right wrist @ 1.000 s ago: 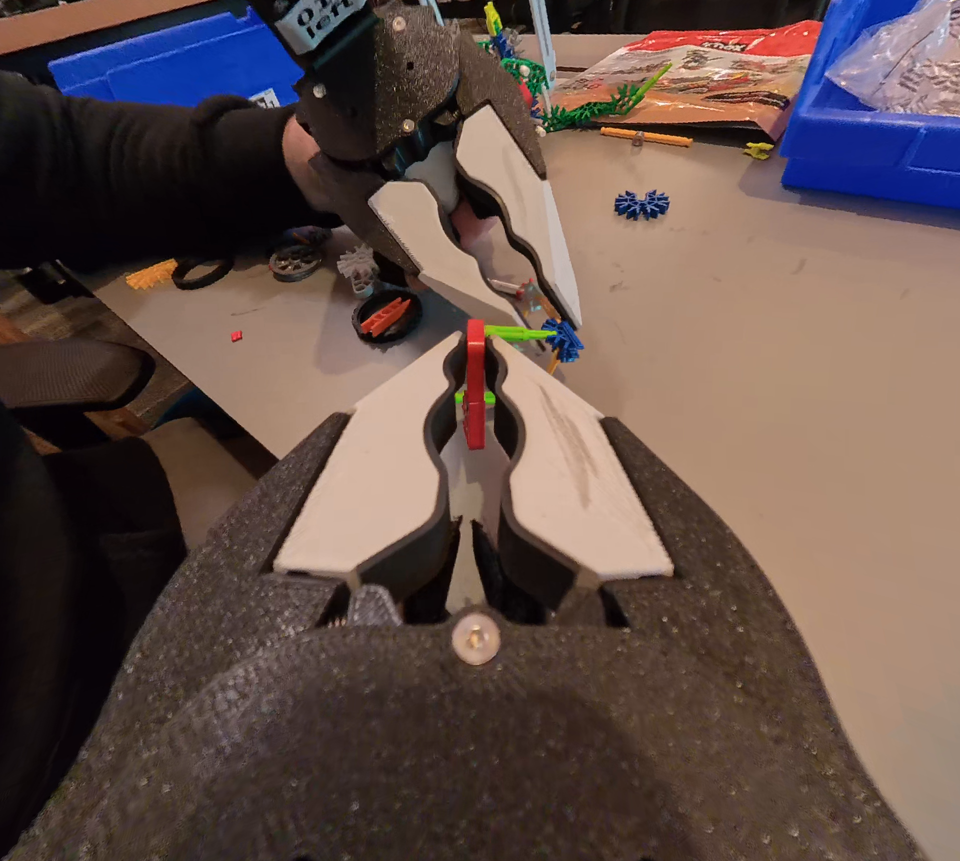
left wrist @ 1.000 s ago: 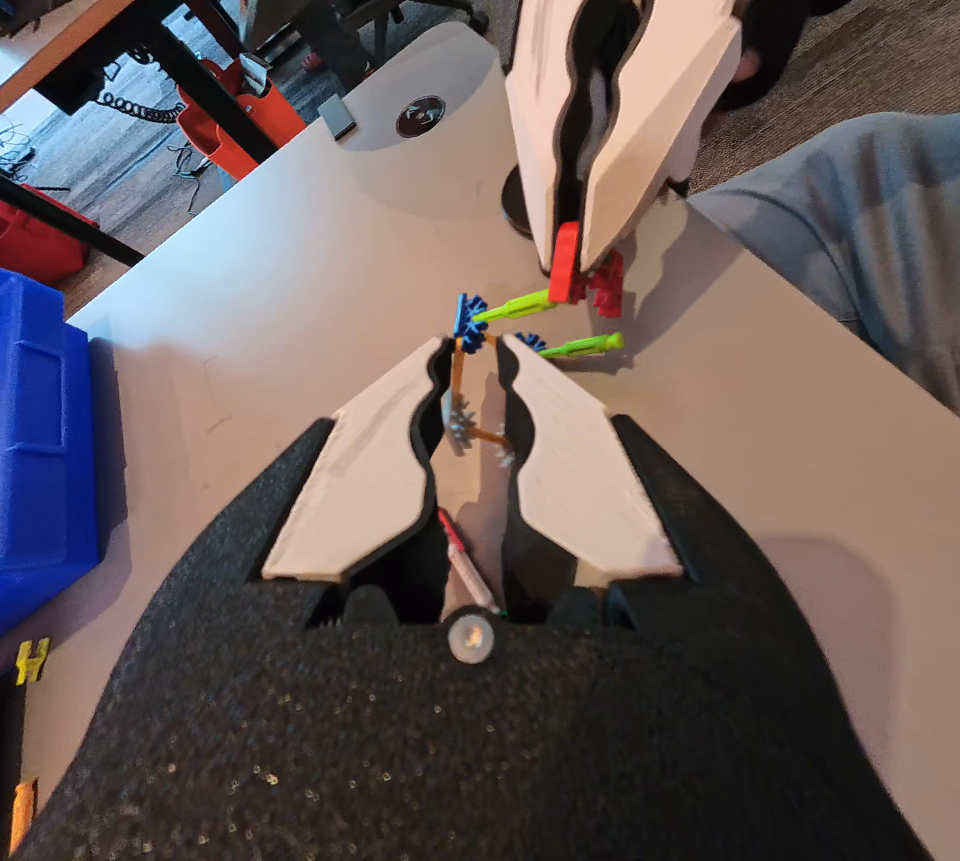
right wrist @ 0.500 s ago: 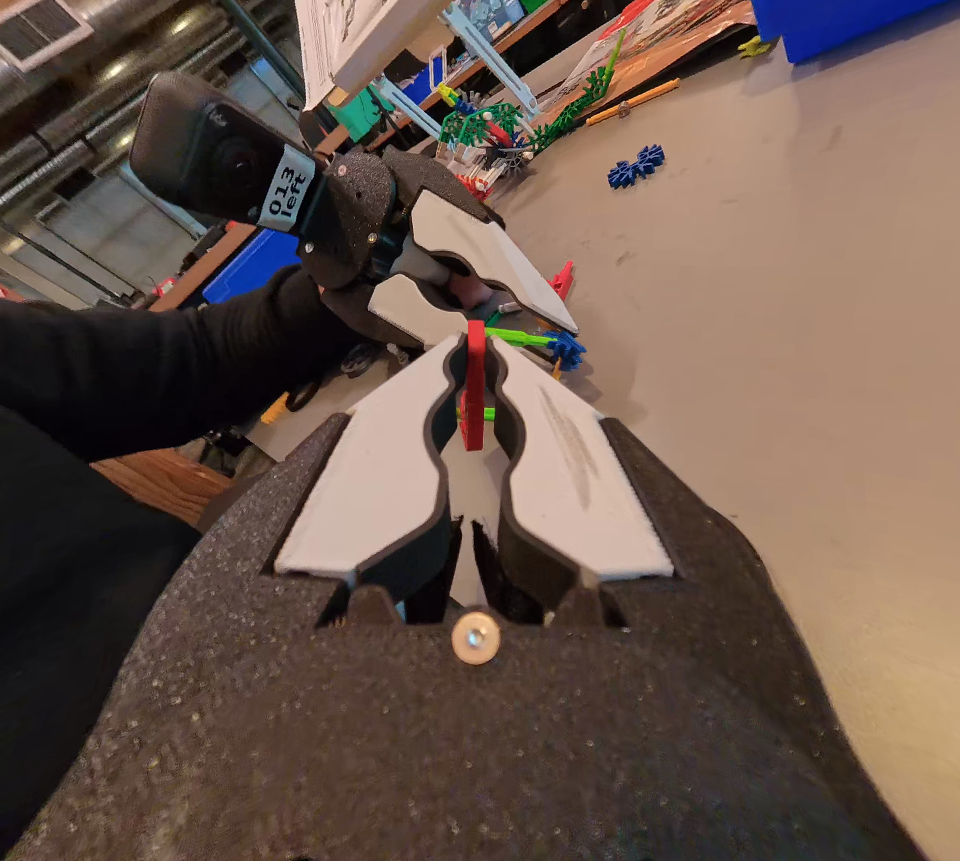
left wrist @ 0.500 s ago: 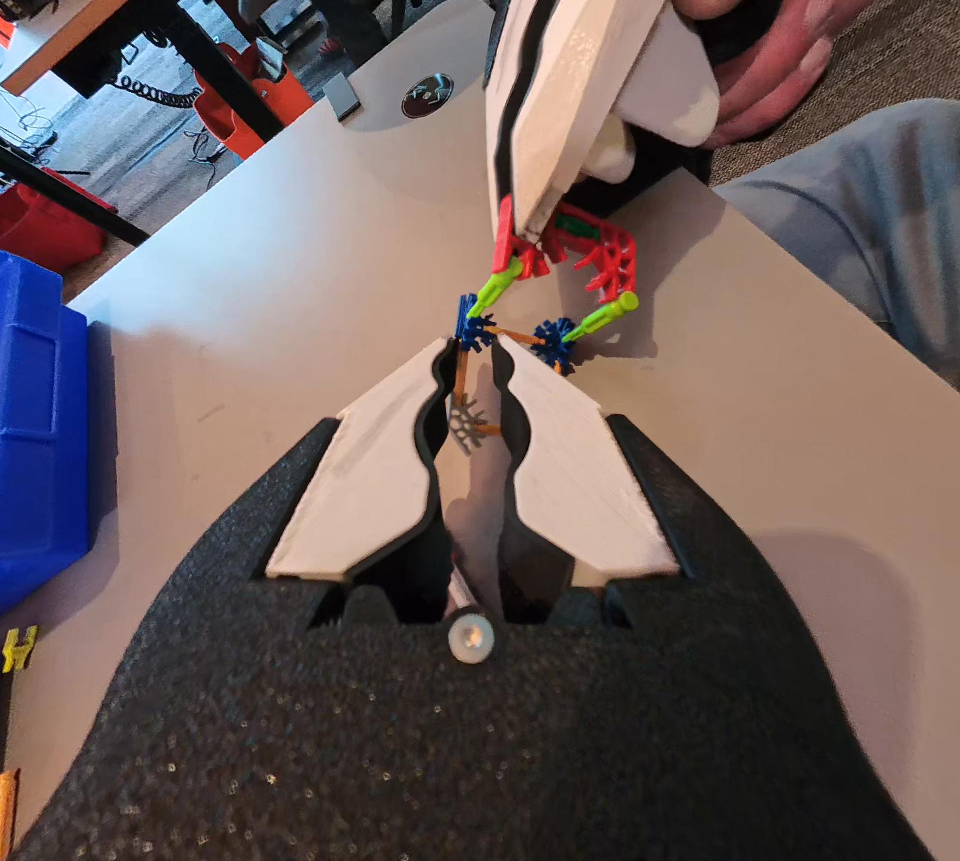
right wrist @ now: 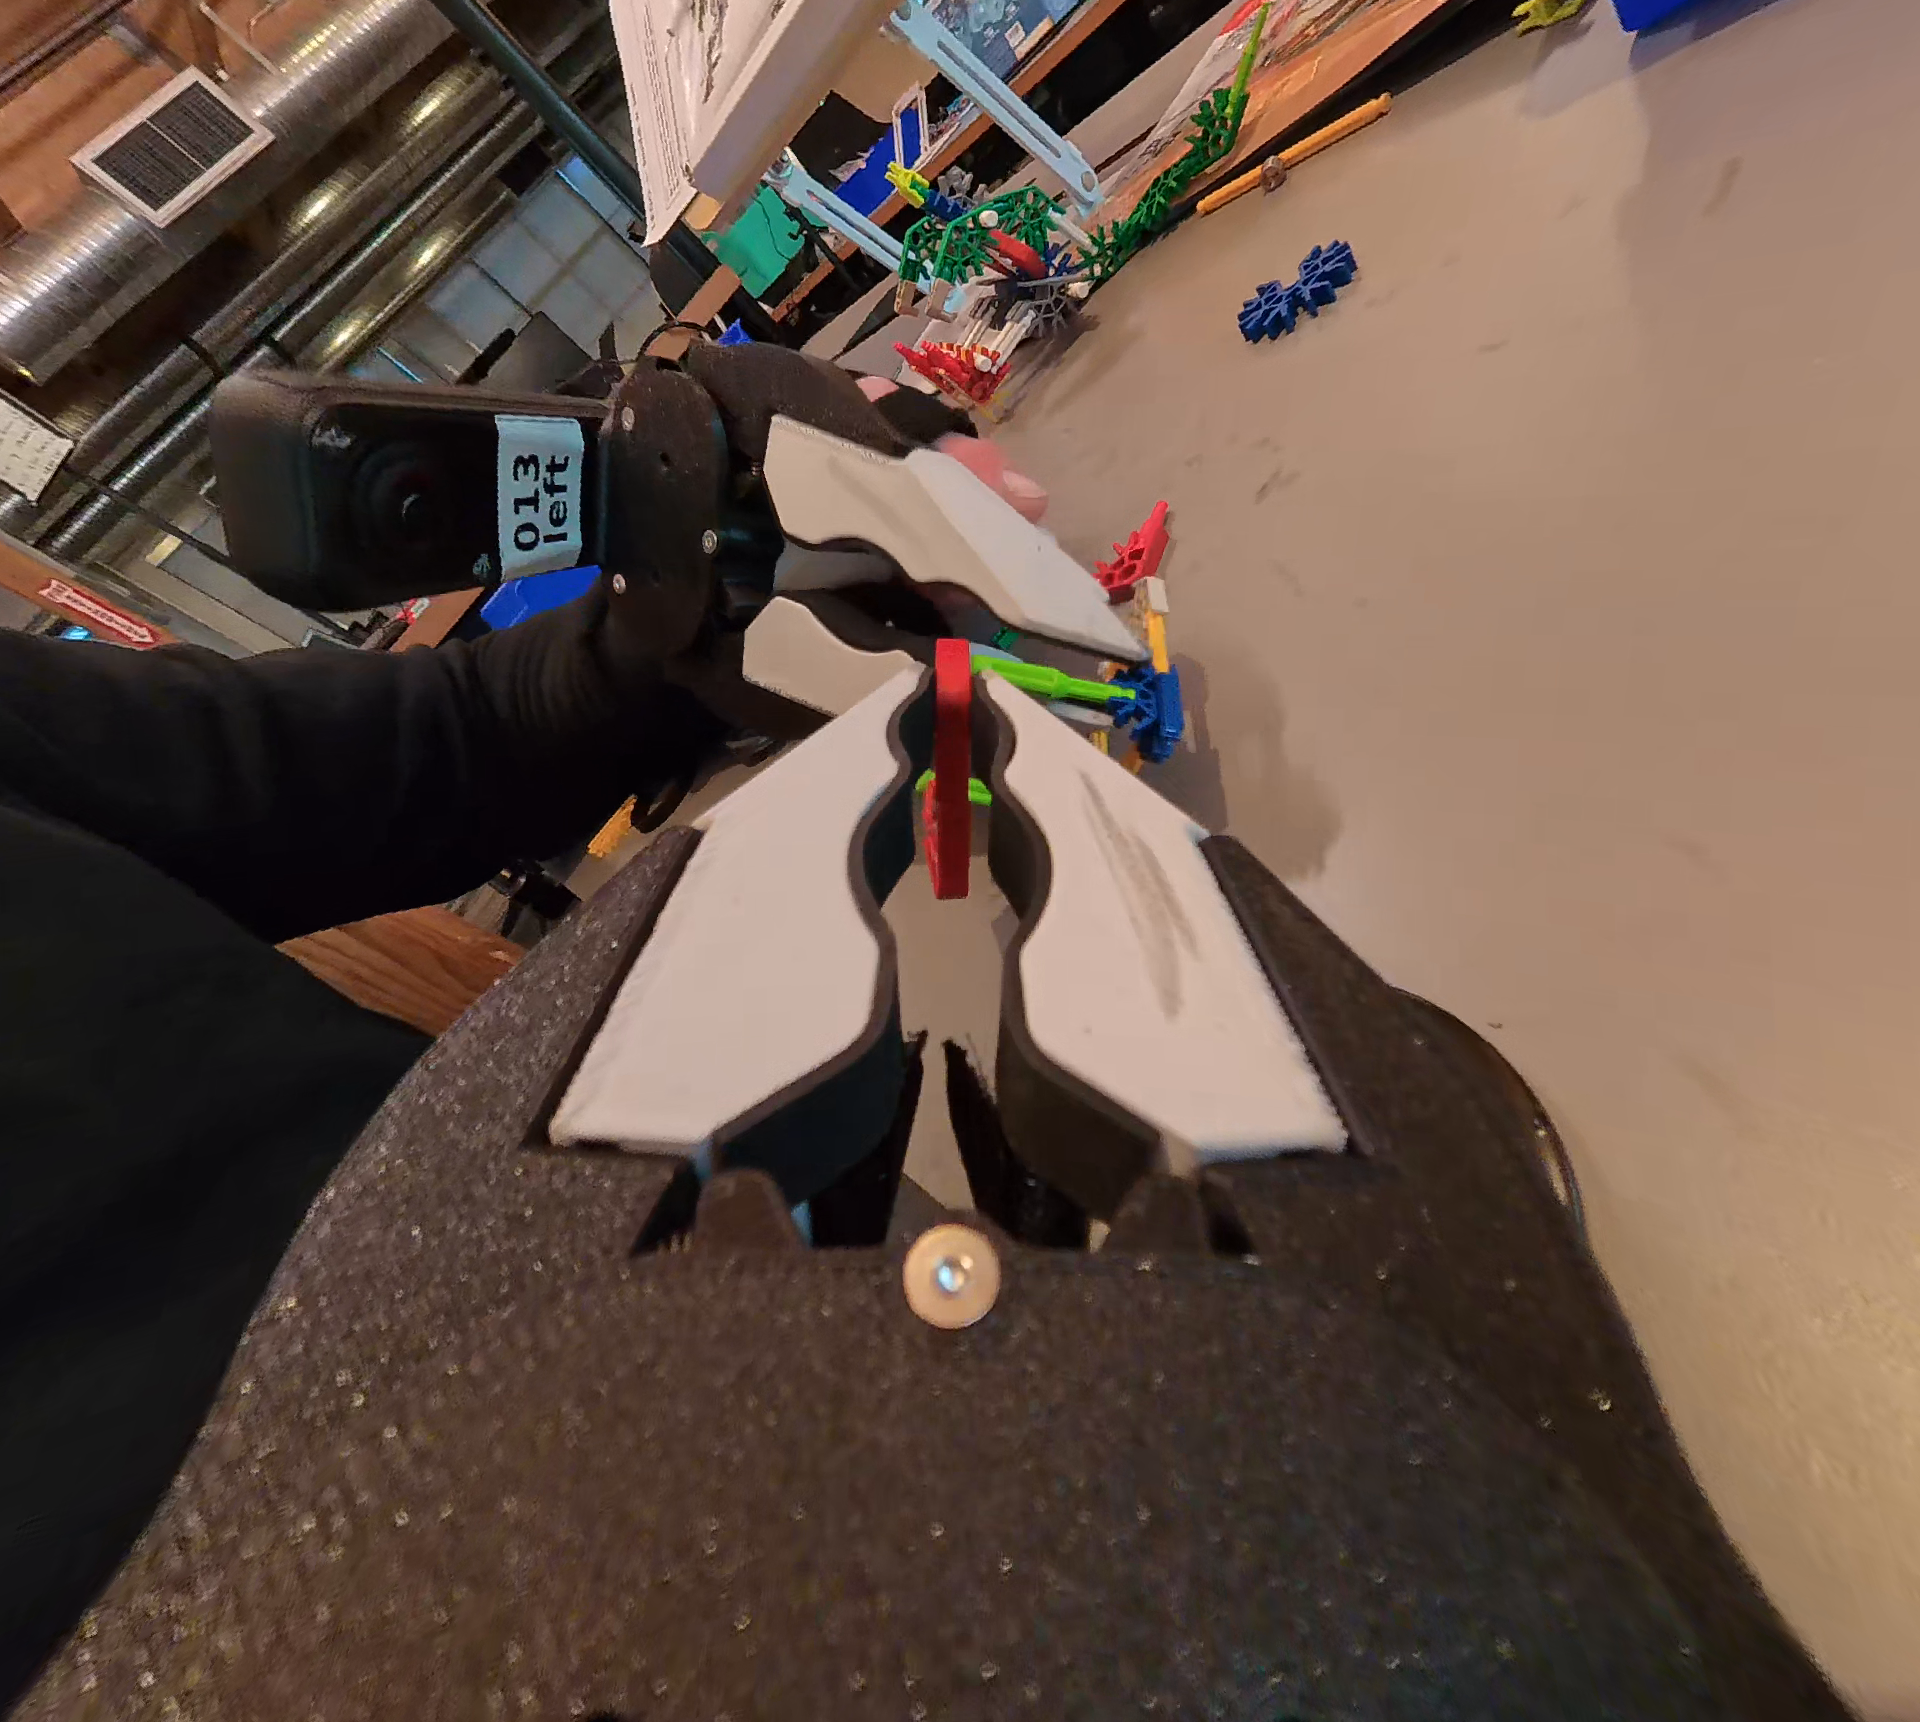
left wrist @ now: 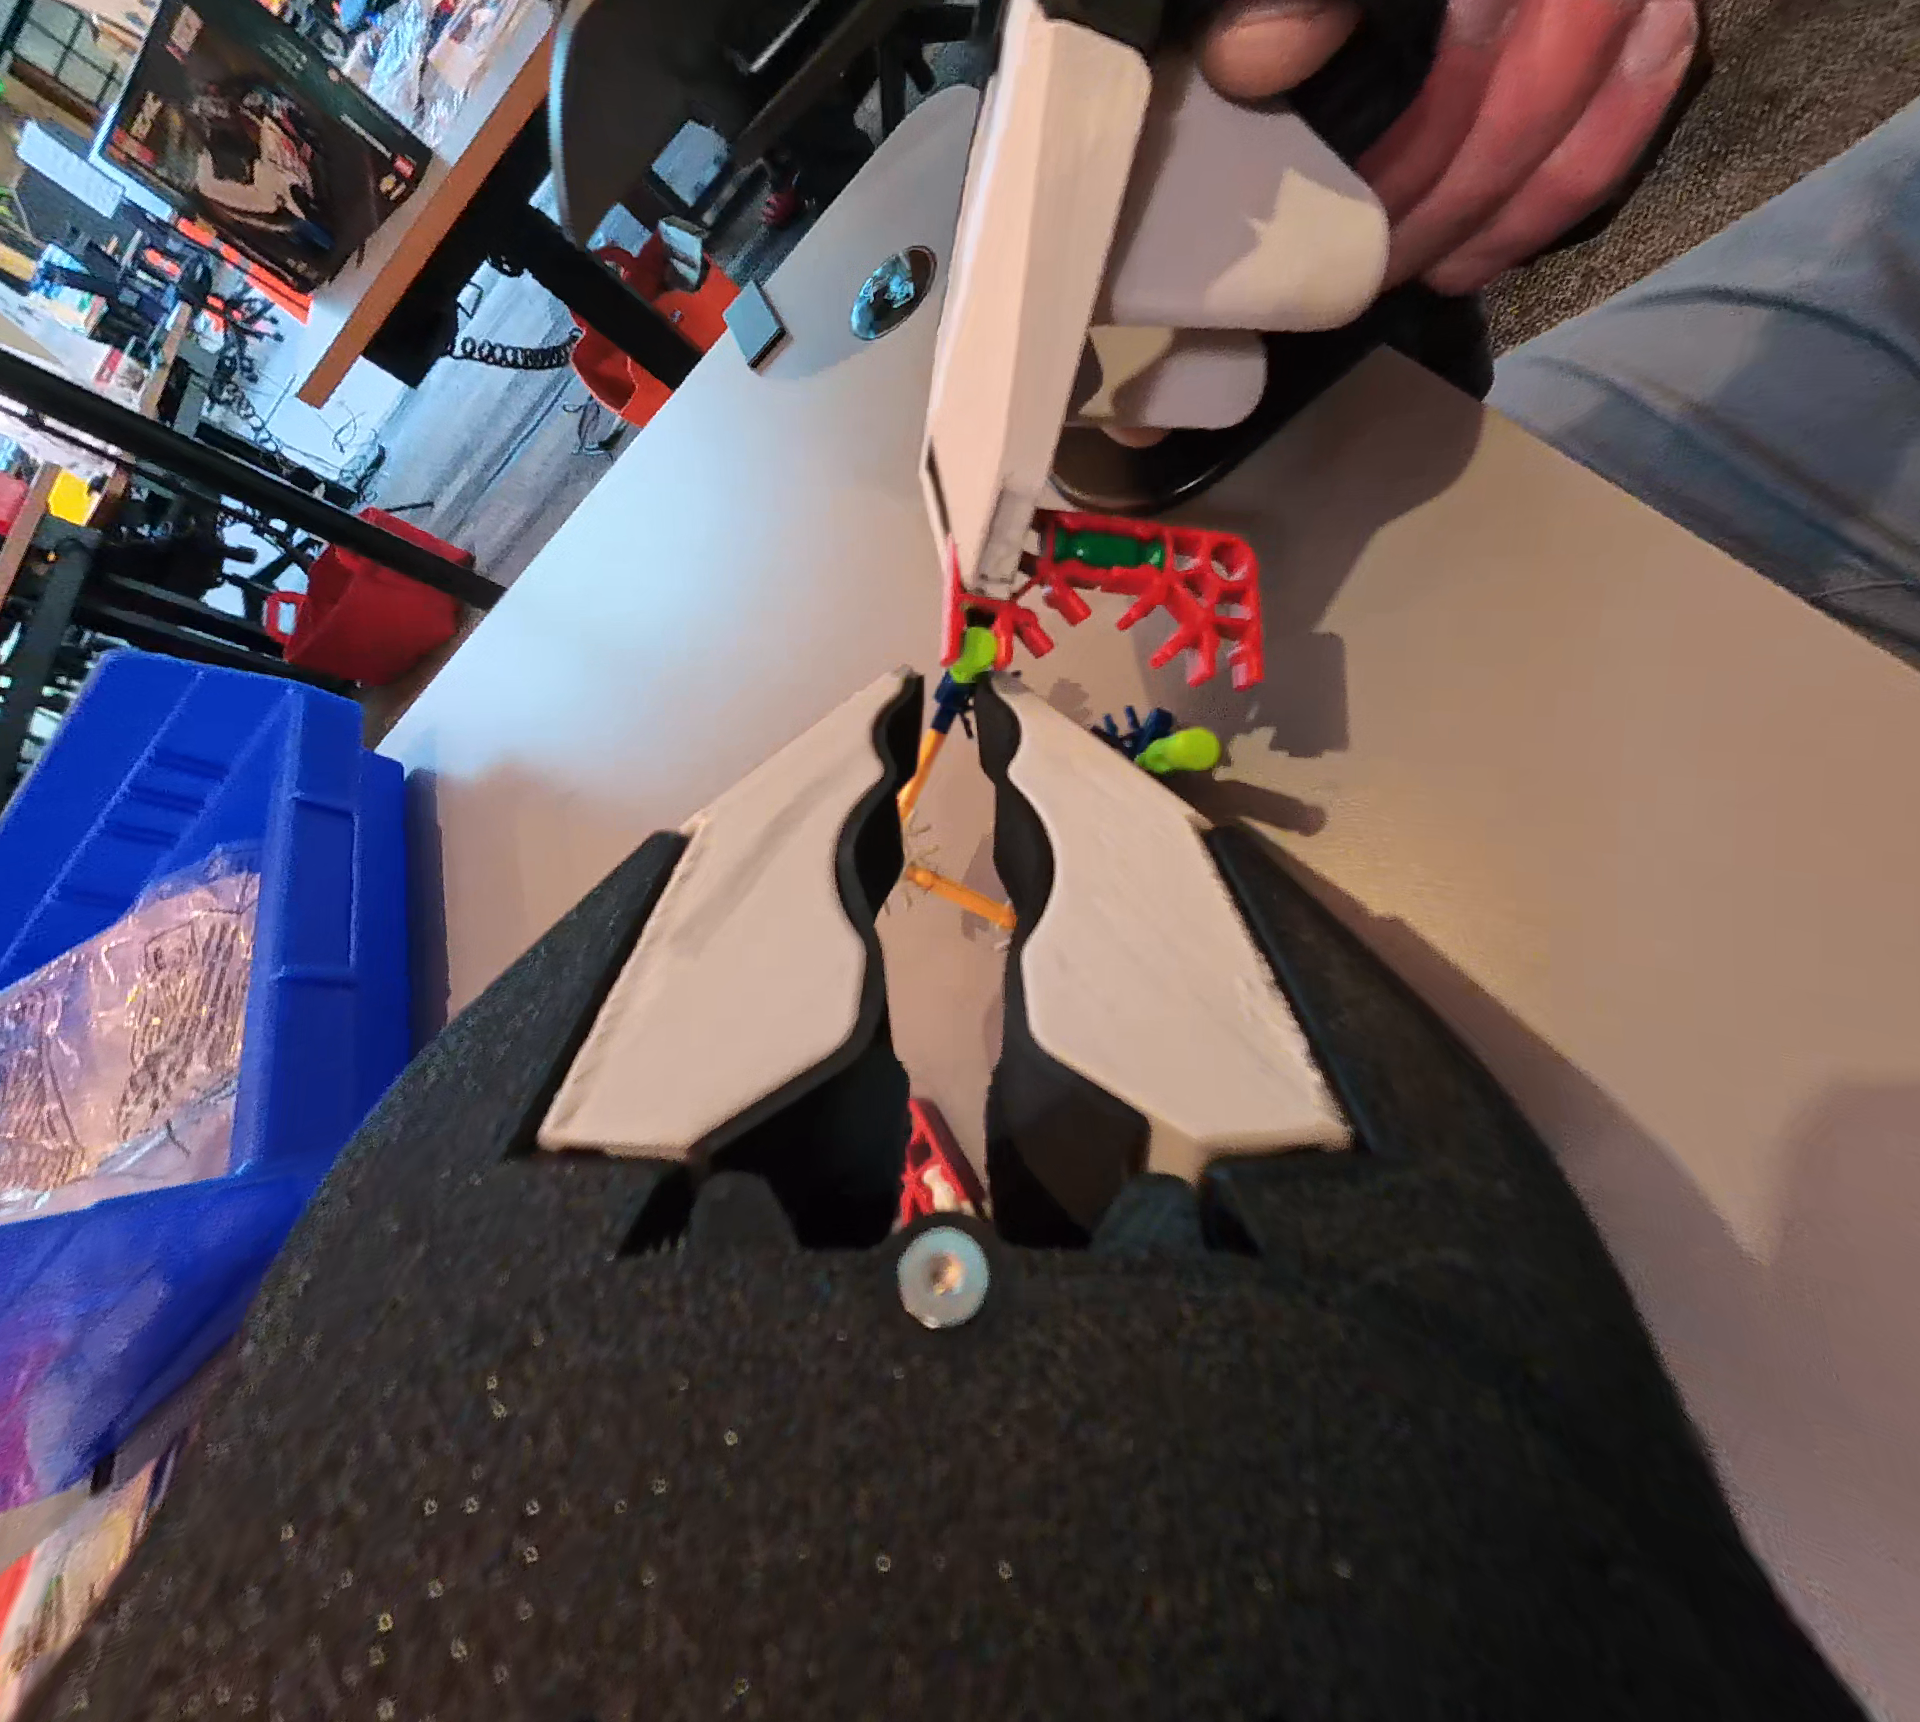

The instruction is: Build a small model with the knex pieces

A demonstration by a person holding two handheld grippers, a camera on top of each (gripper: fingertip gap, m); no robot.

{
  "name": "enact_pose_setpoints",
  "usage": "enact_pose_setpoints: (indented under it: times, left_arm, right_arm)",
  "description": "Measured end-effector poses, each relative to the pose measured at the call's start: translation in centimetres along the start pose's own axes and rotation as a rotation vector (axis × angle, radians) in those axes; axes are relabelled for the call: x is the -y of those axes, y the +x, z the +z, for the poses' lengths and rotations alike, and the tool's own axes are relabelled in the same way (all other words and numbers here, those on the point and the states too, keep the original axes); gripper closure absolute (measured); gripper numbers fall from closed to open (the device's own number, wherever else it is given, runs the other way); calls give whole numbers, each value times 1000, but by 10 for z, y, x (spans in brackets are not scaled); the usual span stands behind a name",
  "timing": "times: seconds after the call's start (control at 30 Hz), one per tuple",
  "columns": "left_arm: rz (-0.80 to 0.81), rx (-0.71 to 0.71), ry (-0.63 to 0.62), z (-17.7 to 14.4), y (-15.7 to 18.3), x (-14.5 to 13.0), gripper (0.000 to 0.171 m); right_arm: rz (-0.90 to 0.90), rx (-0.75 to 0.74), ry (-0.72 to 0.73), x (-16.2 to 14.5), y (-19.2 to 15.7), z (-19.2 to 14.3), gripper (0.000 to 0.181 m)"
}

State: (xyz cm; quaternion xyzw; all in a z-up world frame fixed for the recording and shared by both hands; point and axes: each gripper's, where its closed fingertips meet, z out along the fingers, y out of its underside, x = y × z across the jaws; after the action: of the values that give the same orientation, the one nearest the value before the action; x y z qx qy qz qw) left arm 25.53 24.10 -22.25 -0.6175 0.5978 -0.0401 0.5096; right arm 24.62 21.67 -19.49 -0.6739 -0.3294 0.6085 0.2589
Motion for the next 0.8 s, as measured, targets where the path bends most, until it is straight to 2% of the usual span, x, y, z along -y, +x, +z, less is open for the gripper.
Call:
enact_pose_setpoints:
  times: [0.33,0.6,0.8]
  left_arm:
    - [17,1,53,1,2,5,171]
    - [7,31,34,-1,-2,2,171]
    - [44,52,6,1,-1,2,171]
  right_arm:
    - [17,5,28,2,1,-2,177]
    - [39,-29,99,8,7,-10,177]
    - [19,-33,70,4,3,-4,177]
